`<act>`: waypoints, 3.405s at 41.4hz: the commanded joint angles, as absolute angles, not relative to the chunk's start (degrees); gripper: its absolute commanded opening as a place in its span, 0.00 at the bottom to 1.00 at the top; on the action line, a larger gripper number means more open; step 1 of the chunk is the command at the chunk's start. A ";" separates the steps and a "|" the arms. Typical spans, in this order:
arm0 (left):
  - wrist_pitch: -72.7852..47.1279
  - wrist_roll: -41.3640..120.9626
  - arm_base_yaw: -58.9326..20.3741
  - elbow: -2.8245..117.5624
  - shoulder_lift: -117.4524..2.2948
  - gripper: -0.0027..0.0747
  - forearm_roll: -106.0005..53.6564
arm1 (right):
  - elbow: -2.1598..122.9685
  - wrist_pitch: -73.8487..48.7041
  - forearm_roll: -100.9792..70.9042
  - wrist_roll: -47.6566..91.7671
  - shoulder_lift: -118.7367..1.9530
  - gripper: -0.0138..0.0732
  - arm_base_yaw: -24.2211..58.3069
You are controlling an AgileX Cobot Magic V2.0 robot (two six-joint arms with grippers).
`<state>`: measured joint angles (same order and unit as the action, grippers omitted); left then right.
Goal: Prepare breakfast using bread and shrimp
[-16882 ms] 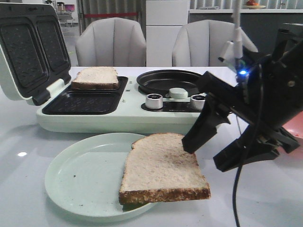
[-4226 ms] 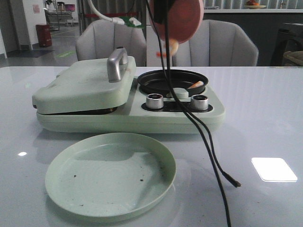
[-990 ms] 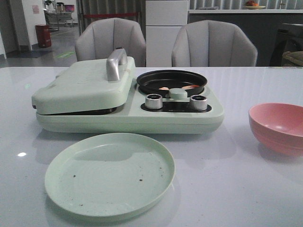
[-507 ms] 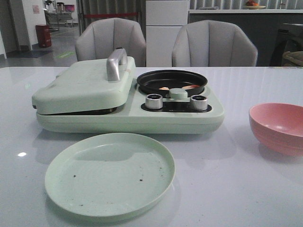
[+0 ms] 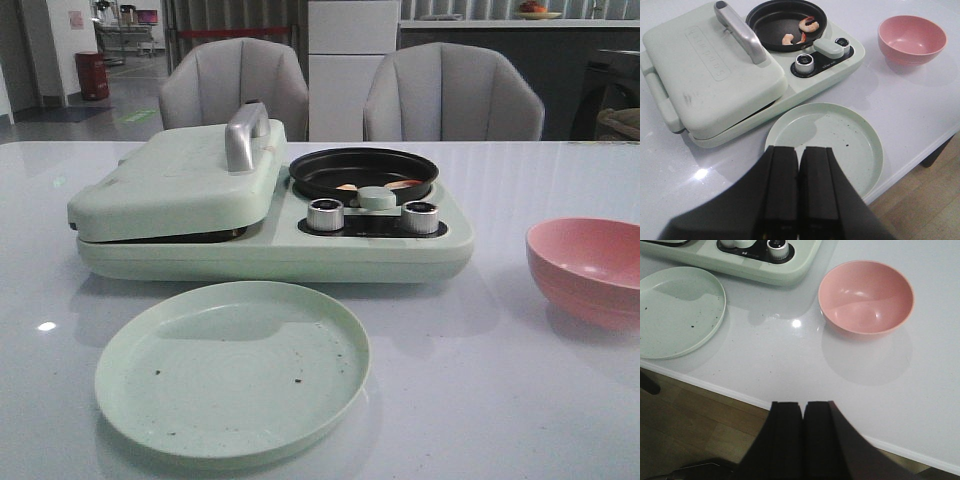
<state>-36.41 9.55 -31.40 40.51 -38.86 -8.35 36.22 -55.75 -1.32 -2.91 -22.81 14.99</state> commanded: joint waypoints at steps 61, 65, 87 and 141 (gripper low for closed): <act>-0.49 4.74 -2.05 -0.42 1.43 0.16 -2.03 | 37.55 -51.46 -1.67 -3.01 -23.24 0.21 15.04; 1.74 4.74 -1.69 -0.42 1.43 0.16 -2.03 | 37.55 -51.46 -1.67 -3.01 -23.24 0.21 15.04; 5.10 4.74 -1.69 -0.42 1.43 0.16 -3.06 | 37.55 -51.46 -1.67 -3.01 -23.24 0.21 15.04; 5.10 4.74 -1.69 -0.42 1.33 0.16 -3.06 | 17.78 -19.82 0.00 -2.96 -3.05 0.21 -2.10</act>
<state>0.00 4.79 -1.80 -0.09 0.24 -2.49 20.39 -30.88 0.00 -3.04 -4.58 -0.36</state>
